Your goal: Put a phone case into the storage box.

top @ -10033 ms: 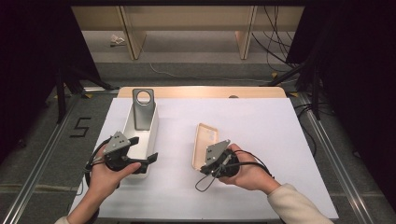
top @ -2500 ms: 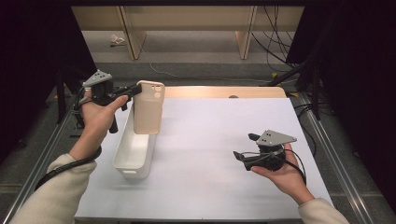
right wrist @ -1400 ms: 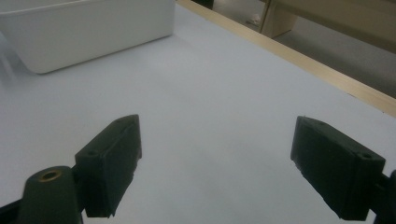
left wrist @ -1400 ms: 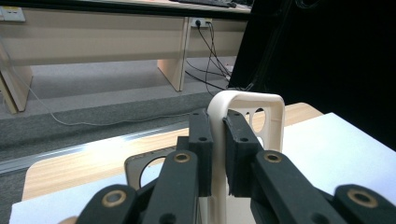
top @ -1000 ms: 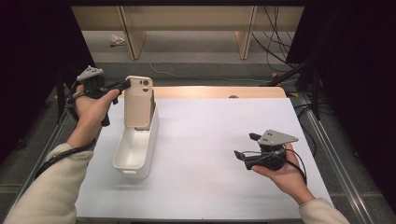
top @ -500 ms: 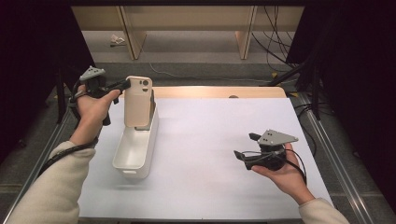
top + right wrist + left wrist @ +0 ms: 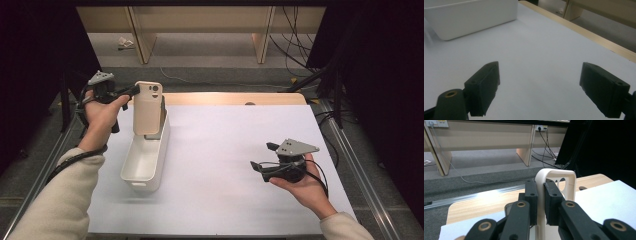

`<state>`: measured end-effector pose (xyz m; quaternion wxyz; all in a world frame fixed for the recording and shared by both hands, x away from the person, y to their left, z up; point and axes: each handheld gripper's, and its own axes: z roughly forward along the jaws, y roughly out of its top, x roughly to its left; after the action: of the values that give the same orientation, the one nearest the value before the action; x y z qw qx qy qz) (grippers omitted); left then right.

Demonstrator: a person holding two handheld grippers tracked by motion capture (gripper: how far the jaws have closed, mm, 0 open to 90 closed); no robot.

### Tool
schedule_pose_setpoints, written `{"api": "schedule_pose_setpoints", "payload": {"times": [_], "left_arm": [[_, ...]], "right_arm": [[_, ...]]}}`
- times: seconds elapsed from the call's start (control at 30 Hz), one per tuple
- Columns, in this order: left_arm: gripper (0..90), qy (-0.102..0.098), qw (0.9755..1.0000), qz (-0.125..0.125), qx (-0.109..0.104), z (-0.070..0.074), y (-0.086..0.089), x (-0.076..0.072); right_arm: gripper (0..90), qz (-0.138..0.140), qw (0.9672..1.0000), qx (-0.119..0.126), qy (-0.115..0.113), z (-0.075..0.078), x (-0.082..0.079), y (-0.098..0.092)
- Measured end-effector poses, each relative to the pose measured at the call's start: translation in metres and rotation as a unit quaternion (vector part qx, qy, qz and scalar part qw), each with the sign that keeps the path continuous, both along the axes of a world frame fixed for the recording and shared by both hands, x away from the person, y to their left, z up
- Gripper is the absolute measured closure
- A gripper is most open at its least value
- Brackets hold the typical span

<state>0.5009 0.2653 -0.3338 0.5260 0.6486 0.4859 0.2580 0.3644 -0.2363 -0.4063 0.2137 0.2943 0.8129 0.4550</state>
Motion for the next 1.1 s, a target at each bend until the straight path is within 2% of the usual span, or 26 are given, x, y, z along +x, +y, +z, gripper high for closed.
{"api": "schedule_pose_setpoints", "payload": {"times": [0.27, 0.5, 1.1], "left_arm": [[82.2, 0.006, 1.0000, 0.004, 0.001, -0.008, -0.001, 0.005], [82.1, 0.020, 0.9997, 0.010, 0.003, -0.016, -0.002, 0.009], [82.1, 0.033, 0.9993, 0.017, -0.003, -0.032, 0.000, 0.015]], "right_arm": [[17.9, 0.001, 1.0000, 0.000, 0.000, 0.000, 0.000, 0.000], [18.0, 0.001, 1.0000, 0.000, 0.000, 0.000, 0.000, 0.000], [17.9, 0.001, 1.0000, 0.001, 0.000, 0.000, 0.000, 0.000]]}}
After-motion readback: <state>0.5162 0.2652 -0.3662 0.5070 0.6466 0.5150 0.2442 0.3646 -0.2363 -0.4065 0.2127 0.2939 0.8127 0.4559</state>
